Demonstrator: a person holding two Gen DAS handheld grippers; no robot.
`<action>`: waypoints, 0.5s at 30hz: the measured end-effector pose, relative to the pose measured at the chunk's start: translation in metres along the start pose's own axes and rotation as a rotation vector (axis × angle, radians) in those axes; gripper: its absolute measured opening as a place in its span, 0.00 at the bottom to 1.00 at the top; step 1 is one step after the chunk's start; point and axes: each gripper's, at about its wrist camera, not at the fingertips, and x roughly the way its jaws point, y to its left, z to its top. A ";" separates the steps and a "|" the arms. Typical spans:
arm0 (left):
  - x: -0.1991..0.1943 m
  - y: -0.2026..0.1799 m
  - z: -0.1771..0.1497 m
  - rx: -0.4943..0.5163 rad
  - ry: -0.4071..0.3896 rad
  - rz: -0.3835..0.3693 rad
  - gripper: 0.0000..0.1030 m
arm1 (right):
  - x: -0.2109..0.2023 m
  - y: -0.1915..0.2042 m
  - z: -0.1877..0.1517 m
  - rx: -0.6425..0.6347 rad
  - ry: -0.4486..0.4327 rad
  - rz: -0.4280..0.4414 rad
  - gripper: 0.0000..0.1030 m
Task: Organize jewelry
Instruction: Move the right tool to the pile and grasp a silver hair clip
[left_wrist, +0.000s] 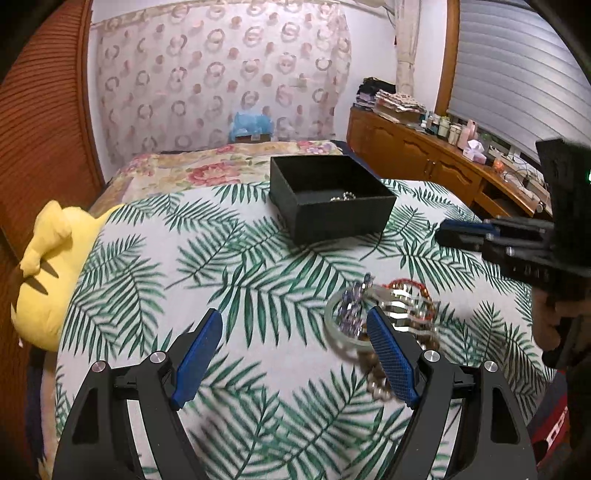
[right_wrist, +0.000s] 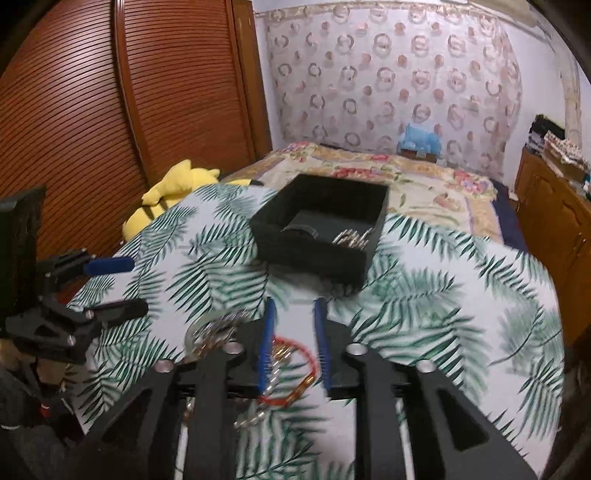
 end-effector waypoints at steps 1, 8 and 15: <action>-0.003 0.002 -0.004 -0.002 0.002 0.000 0.75 | 0.003 0.004 -0.005 0.000 0.012 0.005 0.30; -0.008 0.011 -0.020 -0.028 0.012 -0.006 0.75 | 0.017 0.023 -0.024 0.007 0.061 0.057 0.34; -0.006 0.012 -0.023 -0.041 0.021 -0.018 0.75 | 0.028 0.026 -0.030 0.042 0.104 0.084 0.40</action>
